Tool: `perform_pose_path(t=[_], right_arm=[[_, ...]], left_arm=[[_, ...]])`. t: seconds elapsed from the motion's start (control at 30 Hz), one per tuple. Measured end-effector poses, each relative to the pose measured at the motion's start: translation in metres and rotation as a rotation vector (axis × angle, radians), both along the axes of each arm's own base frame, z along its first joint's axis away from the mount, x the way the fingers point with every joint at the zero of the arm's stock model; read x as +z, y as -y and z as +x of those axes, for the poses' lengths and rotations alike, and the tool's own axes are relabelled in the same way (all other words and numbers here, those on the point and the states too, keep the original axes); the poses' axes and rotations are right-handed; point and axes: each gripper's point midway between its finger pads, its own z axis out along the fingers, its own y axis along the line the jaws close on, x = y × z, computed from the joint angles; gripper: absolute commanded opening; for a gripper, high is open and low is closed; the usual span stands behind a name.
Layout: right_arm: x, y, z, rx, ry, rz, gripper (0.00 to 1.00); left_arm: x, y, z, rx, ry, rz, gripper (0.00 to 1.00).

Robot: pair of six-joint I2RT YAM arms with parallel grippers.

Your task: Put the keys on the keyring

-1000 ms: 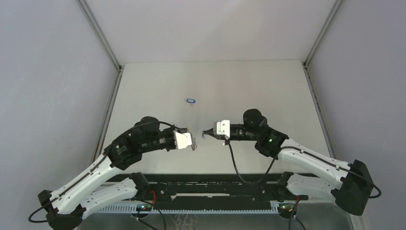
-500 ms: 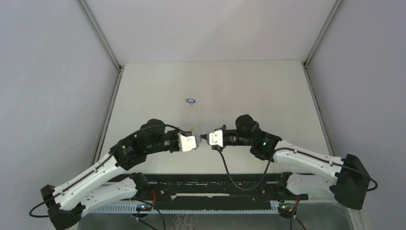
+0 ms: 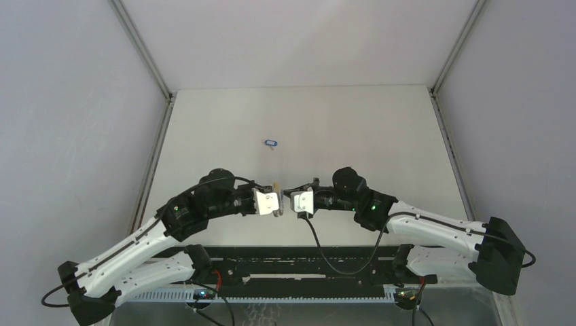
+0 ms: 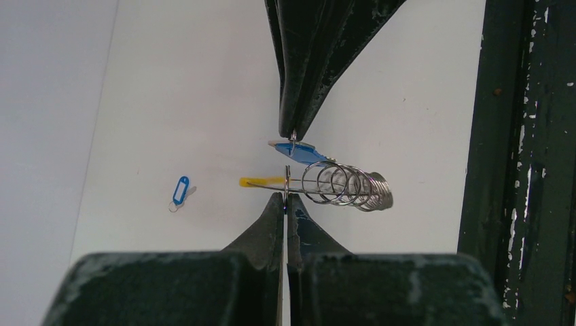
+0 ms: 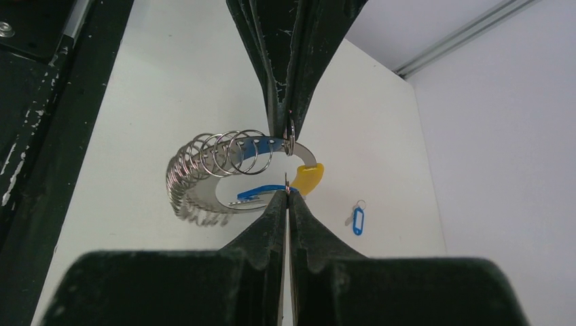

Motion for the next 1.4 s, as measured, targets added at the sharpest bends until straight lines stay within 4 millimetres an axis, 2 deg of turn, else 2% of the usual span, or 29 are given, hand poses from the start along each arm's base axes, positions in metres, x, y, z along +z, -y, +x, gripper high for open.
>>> perform_pose_path(t=[0.47,1.4], right_arm=[[0.009,0.0,-0.003,-0.007,0.033,0.017,0.0],[0.01,-0.002,-0.005,-0.011,0.039,0.017,0.0]], left_arm=[[-0.003,0.0,0.003,0.014,0.0,0.017,0.0],[-0.004,0.001,0.002,0.01,-0.001,0.02,0.0]])
